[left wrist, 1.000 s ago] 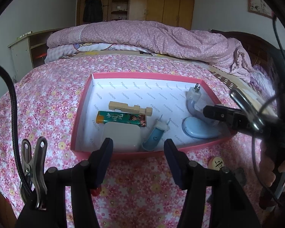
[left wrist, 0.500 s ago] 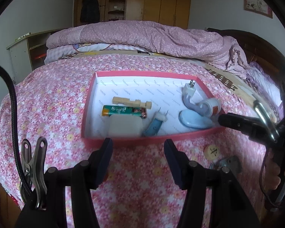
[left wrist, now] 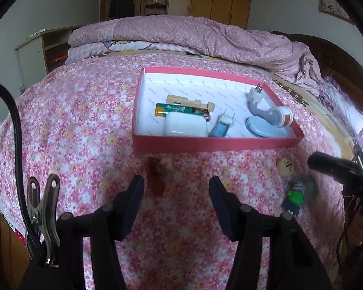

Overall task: Organize rigid objects
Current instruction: 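Reach right toward the gray plate while left reaches toward the red figure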

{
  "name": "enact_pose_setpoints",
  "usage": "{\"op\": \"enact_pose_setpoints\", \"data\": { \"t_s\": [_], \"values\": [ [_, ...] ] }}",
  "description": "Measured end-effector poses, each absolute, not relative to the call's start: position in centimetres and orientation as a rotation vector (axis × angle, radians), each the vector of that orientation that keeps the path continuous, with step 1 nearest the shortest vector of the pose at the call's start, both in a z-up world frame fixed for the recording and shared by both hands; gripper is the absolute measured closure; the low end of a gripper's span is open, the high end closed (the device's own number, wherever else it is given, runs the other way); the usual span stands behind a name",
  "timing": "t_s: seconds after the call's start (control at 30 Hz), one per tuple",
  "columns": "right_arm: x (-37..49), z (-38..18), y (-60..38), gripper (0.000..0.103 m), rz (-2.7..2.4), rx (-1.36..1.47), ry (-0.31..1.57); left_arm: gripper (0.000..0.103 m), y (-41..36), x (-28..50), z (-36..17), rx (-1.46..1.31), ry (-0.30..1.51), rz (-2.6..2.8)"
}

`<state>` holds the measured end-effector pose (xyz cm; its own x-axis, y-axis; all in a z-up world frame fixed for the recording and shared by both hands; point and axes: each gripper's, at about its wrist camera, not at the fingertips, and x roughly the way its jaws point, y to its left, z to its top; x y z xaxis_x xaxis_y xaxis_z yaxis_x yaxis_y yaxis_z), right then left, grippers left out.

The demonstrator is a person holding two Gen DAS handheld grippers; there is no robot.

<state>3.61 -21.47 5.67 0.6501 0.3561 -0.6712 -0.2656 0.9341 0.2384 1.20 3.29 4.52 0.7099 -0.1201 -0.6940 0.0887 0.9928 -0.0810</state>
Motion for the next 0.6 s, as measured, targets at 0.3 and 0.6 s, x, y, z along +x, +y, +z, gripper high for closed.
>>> {"op": "enact_pose_setpoints", "data": {
  "t_s": [0.3, 0.6],
  "values": [
    [3.5, 3.9, -21.6, 0.068, 0.342, 0.132, 0.829, 0.044, 4.4, 1.7, 3.6, -0.054, 0.769, -0.045],
    [3.8, 3.5, -20.5, 0.068, 0.327, 0.088, 0.828, 0.055, 4.2, 3.4, 2.5, -0.042, 0.769, -0.026]
  ]
}}
